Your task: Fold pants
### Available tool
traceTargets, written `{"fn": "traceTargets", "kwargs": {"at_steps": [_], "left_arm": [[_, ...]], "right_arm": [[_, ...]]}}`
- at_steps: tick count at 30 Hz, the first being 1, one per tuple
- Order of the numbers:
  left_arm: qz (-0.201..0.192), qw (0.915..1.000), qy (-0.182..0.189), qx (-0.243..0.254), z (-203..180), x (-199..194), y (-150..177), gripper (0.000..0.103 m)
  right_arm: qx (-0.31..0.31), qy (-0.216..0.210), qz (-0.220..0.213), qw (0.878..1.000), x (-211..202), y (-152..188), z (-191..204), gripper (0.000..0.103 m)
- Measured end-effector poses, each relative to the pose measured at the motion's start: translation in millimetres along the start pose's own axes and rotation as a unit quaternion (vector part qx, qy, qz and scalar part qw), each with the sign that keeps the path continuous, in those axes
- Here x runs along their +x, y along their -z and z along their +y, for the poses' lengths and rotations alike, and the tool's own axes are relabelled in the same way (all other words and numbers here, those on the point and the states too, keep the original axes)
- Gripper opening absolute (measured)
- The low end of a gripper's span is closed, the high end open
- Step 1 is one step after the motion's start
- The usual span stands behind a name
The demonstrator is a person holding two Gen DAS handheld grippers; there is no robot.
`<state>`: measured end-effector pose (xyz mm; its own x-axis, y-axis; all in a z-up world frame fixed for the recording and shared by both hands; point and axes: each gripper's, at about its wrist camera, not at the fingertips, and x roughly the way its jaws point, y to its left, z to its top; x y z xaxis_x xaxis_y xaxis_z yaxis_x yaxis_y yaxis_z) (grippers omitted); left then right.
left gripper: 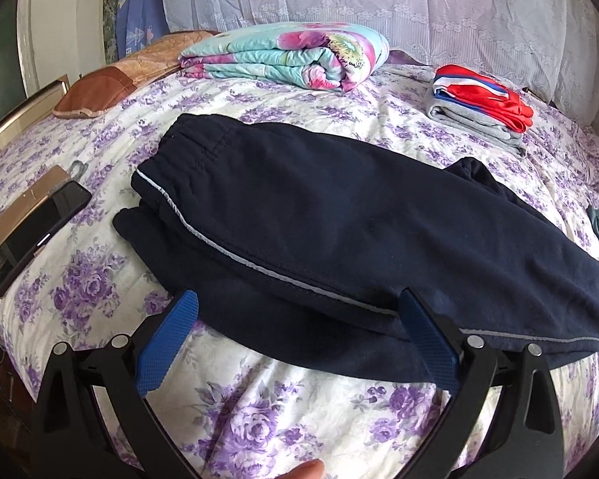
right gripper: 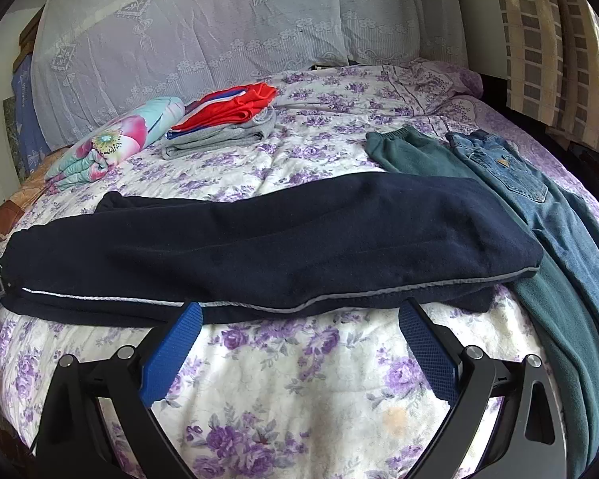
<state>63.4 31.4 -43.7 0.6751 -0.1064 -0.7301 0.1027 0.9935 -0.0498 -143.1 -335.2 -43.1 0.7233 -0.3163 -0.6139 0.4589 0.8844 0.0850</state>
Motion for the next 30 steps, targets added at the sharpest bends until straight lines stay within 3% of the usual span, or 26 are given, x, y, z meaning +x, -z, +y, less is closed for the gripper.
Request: {"fn": "traceTargets", "kwargs": {"at_steps": [16,21,24,30], "left_arm": [[0.013,0.9966,0.036,-0.073,14,34,-42,0.098],[0.008,0.9933,0.049,-0.104,27,36,-49,0.098],[0.016,0.9920,0.049,-0.116,33,44,-51,0.098],[0.000,0.9969,-0.011,-0.078,16,55,-50,0.098]], "right_arm": [[0.046,0.013,0.011,0.999,3,1,-30,0.099],[0.107,-0.041,0.026,0.993,12,1,-48,0.099],[0.168,-0.092,0.049,0.980,37,-4,-57,0.099],[0.227,-0.114,0.040,0.966,74,-27,-61,0.099]]}}
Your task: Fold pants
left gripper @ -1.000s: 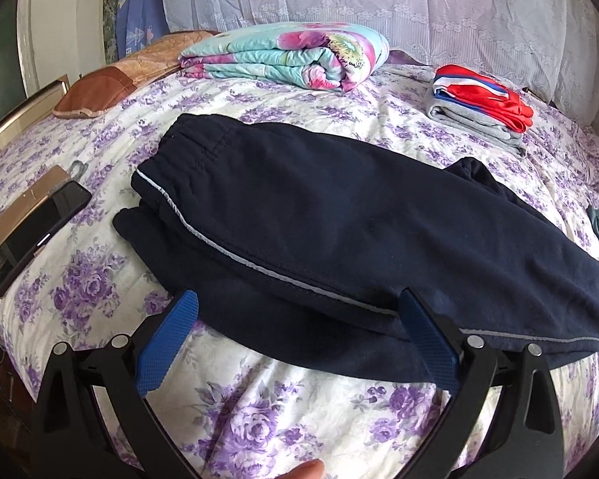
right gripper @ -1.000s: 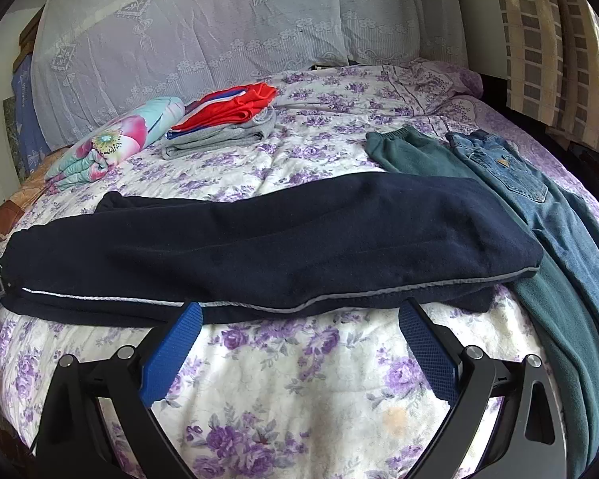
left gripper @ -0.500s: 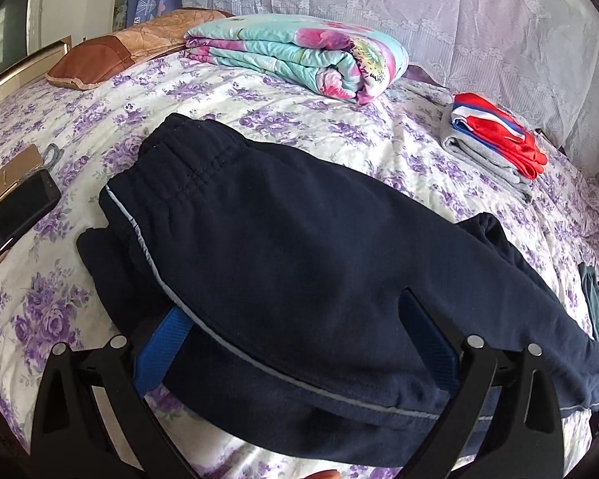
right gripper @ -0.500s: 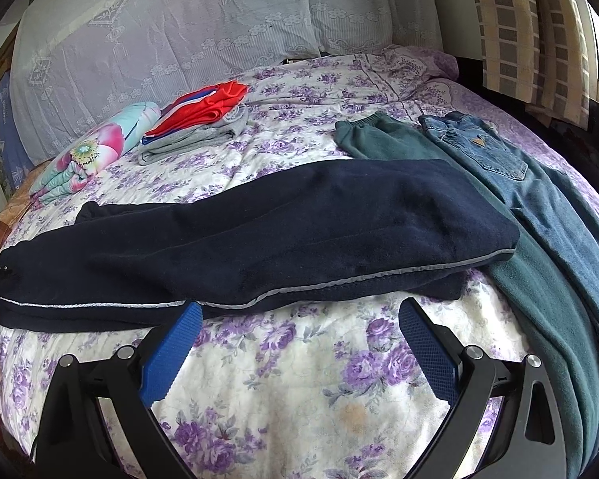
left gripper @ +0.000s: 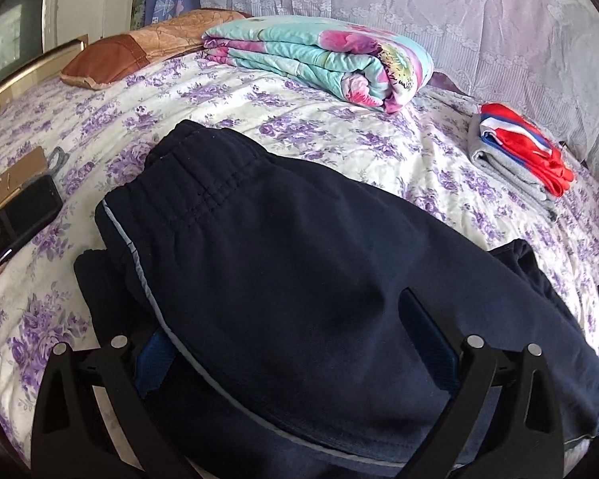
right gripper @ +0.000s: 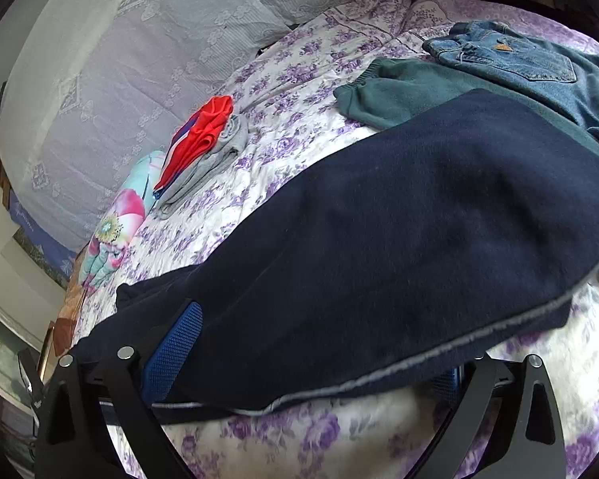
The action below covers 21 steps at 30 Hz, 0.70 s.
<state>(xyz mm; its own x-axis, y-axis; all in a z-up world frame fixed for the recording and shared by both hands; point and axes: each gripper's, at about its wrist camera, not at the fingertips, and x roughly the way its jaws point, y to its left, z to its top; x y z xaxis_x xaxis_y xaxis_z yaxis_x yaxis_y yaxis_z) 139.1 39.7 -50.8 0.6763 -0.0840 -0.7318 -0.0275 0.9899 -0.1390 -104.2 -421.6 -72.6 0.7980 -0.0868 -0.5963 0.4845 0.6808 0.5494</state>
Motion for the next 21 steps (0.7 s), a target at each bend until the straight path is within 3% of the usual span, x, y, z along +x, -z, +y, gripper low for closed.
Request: {"fn": "traceTargets", "kwargs": {"at_steps": [2,3,5,8,12,14,21], "left_arm": [[-0.008,0.9998,-0.014,0.006,-3,2,2,0.097],[-0.013,0.9997,-0.018,0.008,-3,2,2,0.089],[-0.022,0.9993,-0.027,0.011,-3,1,1,0.070],[-0.024,0.9995,-0.015,0.015,-3,-4,-1,0.048],[-0.032,0.9993,0.004,0.021,-2,-17,-2,0.020],[-0.037,0.9990,0.020,0.018,1,-25,-3,0.014],[-0.077,0.9958,0.043,0.023,11,-71,0,0.011]], "right_arm": [[0.002,0.004,-0.007,1.000,6,-5,2,0.093],[-0.005,0.007,-0.007,1.000,9,-7,3,0.080],[-0.009,-0.010,0.005,1.000,16,-10,3,0.045],[-0.022,-0.022,0.003,1.000,14,-8,6,0.028],[-0.050,-0.026,-0.014,0.998,-2,-3,18,0.022],[-0.054,-0.035,-0.018,0.998,-12,-2,20,0.021],[-0.085,-0.062,-0.033,0.994,-56,10,31,0.020]]}}
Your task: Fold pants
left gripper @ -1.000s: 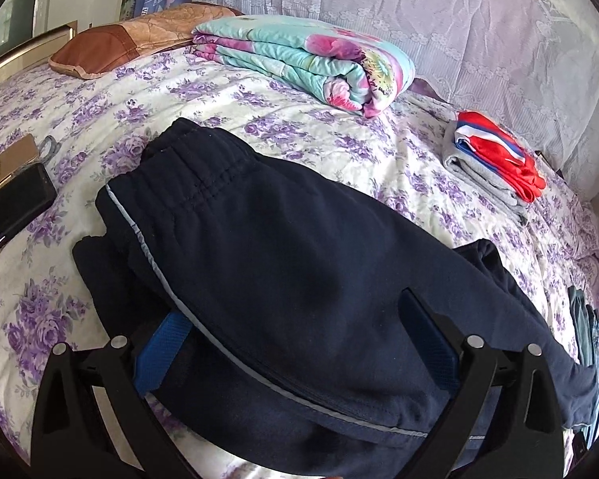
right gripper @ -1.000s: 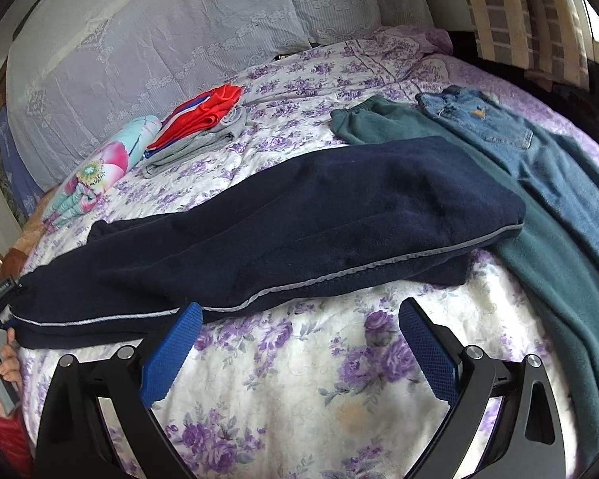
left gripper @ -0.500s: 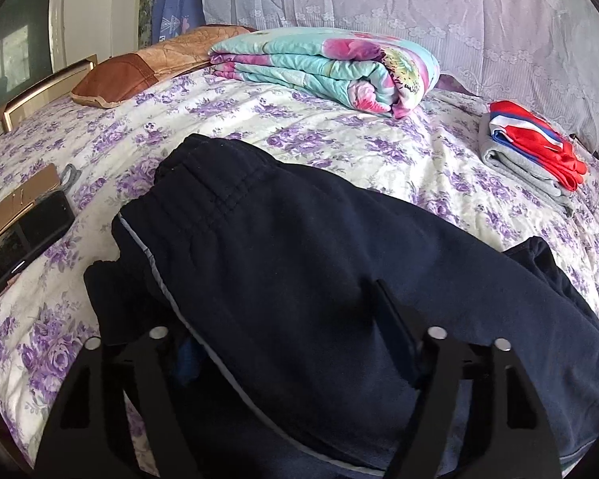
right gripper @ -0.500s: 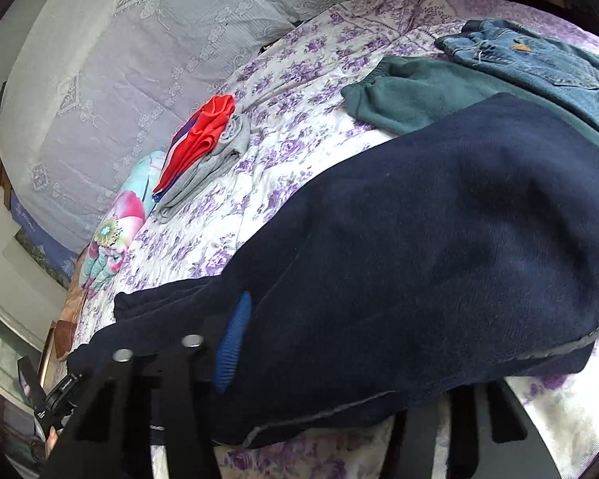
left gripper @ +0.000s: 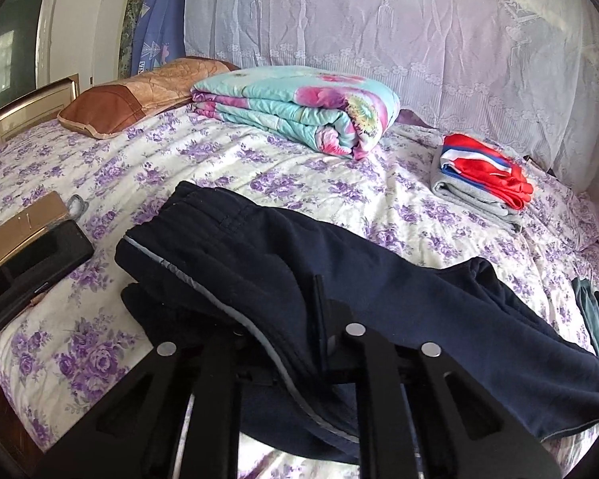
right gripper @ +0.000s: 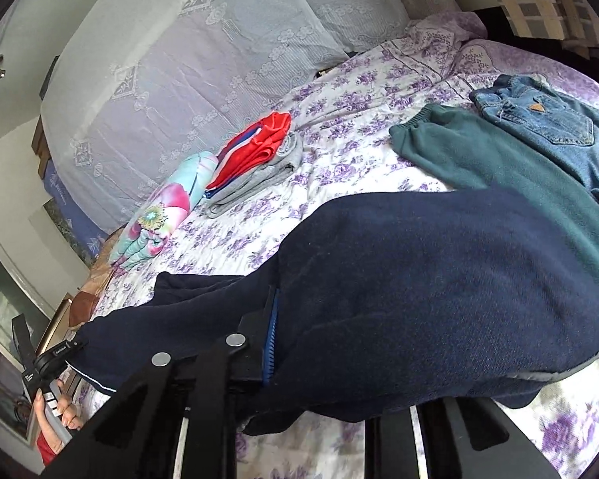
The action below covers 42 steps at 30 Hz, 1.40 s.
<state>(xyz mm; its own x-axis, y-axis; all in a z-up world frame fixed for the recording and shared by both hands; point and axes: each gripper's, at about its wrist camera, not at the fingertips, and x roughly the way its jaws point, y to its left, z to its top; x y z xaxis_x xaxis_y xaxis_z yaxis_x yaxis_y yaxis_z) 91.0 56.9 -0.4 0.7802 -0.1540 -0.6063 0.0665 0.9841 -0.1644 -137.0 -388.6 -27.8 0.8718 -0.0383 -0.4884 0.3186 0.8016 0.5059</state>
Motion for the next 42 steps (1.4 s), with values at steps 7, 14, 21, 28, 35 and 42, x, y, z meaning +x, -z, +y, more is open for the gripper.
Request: {"fn": "traceTargets", "kwargs": {"at_steps": [7,14,21,28,35,42], "left_arm": [[-0.037,0.9991,-0.010,0.019,3,-39,0,0.009],[-0.051,0.9979,-0.018,0.037,-5,-39,-9,0.008],[-0.073,0.9934,-0.046,0.076,-20,-38,-17,0.008],[-0.085,0.9945,-0.013,0.060,-17,-52,-37,0.008],[-0.106,0.9931,0.014,0.048,-16,-72,-56,0.008],[-0.110,0.9928,0.003,0.045,-7,-85,-47,0.008]], "right_arm": [[-0.020,0.035,0.072,0.997,-15,11,-11,0.032],[-0.042,0.046,0.129,0.990,-37,53,-12,0.036],[-0.044,0.034,0.109,0.992,-65,58,-4,0.032],[-0.024,0.044,0.108,0.993,-84,60,-8,0.050],[-0.007,0.034,0.079,0.996,-97,71,-13,0.050],[0.028,-0.011,0.036,0.999,-100,61,-21,0.006]]}}
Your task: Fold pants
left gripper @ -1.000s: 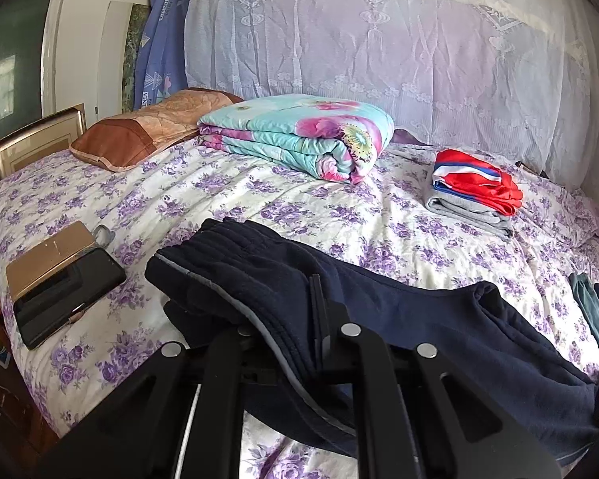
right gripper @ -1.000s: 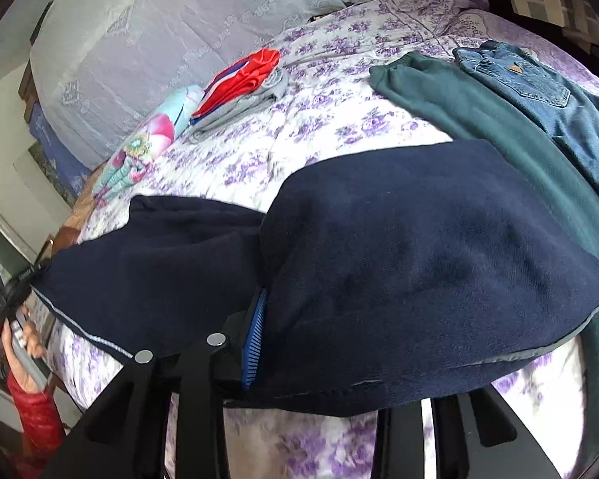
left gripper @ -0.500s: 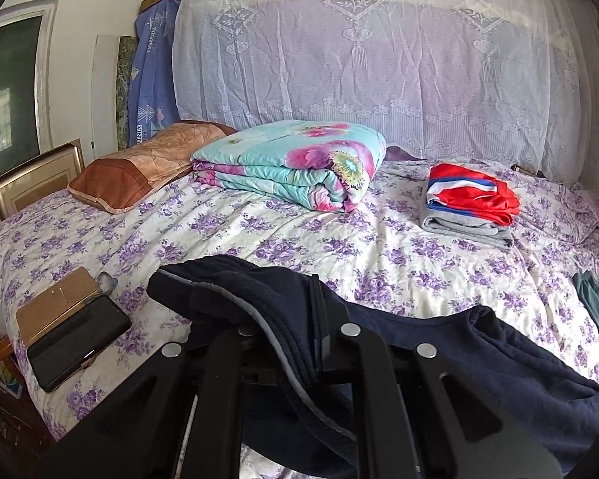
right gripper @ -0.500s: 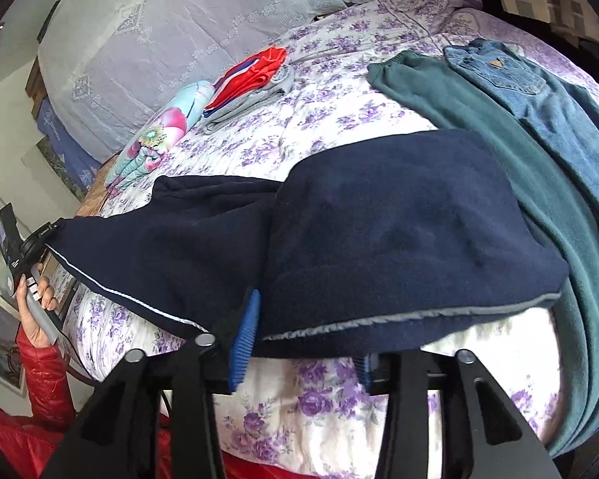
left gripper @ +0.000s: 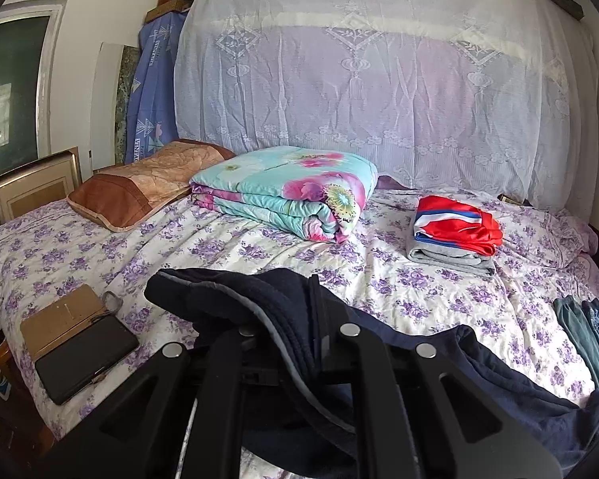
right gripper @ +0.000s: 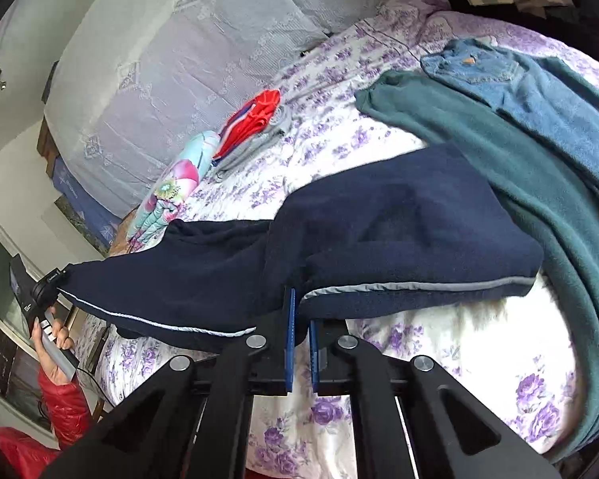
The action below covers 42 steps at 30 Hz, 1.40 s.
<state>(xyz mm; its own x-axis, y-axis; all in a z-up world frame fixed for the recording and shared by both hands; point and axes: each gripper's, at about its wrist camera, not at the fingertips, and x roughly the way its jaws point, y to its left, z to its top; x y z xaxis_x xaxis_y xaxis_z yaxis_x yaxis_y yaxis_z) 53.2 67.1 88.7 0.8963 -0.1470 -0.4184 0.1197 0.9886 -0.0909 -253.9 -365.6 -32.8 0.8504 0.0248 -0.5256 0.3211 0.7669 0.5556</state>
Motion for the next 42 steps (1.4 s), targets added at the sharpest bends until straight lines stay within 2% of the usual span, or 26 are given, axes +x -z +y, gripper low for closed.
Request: {"fn": "traceTargets", "kwargs": {"at_steps": [3,6,8,11,15,18,19,20,21,22,24,26,28,31,34,36,38,40,42], "left_arm": [[-0.002,0.9999,-0.009,-0.008,11,-10,2,0.008],[-0.009,0.9998,-0.012,-0.012,18,-22,-4,0.008],[-0.011,0.9998,-0.009,-0.012,19,-21,-12,0.008],[-0.002,0.9999,-0.009,-0.007,11,-1,-27,0.008],[0.018,0.9997,-0.013,0.004,-15,62,-54,0.008],[0.035,0.9990,-0.027,0.000,-36,129,-78,0.008],[0.053,0.9979,-0.036,0.005,-44,159,-83,0.010],[0.080,0.9960,-0.040,0.005,-48,186,-85,0.011],[0.110,0.9930,-0.043,0.001,-50,206,-80,0.012],[0.149,0.9877,-0.048,-0.005,-49,224,-73,0.015],[0.190,0.9808,-0.044,-0.008,-40,230,-52,0.020],[0.193,0.9811,-0.002,-0.002,-25,216,-32,0.021],[0.194,0.9808,0.016,0.005,-9,196,-14,0.023],[0.193,0.9803,0.043,0.001,10,169,-6,0.023],[0.178,0.9818,0.064,-0.018,24,155,-24,0.023],[0.163,0.9849,0.059,-0.006,20,156,-43,0.023],[0.163,0.9856,0.042,0.019,9,174,-61,0.023],[0.179,0.9833,0.021,0.021,4,196,-71,0.023],[0.202,0.9789,0.029,0.005,6,214,-77,0.023]], "right_arm": [[-0.045,-0.033,-0.032,0.998,-26,-16,19,0.006],[-0.060,-0.062,-0.062,0.994,-40,-44,30,0.006],[-0.070,-0.059,-0.072,0.993,-33,-65,33,0.005],[-0.070,-0.060,-0.083,0.992,-9,-98,32,0.005],[-0.077,-0.048,-0.083,0.992,55,-167,34,0.005],[-0.082,-0.015,-0.078,0.993,127,-229,37,0.007],[-0.082,0.010,-0.066,0.994,154,-246,38,0.015],[-0.084,0.048,-0.053,0.994,175,-256,38,0.032],[-0.086,0.090,-0.043,0.991,192,-262,39,0.039],[-0.087,0.107,-0.048,0.989,196,-258,40,0.042],[-0.099,0.082,-0.060,0.990,186,-241,42,0.045],[-0.111,0.084,-0.064,0.988,167,-220,41,0.048],[-0.112,0.077,-0.065,0.989,142,-198,37,0.050],[-0.103,0.070,-0.061,0.990,108,-166,30,0.059],[-0.106,0.072,-0.049,0.991,88,-137,29,0.061],[-0.111,0.073,-0.040,0.990,81,-124,31,0.061],[-0.114,0.071,-0.039,0.990,76,-118,34,0.061],[-0.116,0.069,-0.048,0.990,69,-115,38,0.061],[-0.117,0.066,-0.051,0.990,61,-111,40,0.063]]}}
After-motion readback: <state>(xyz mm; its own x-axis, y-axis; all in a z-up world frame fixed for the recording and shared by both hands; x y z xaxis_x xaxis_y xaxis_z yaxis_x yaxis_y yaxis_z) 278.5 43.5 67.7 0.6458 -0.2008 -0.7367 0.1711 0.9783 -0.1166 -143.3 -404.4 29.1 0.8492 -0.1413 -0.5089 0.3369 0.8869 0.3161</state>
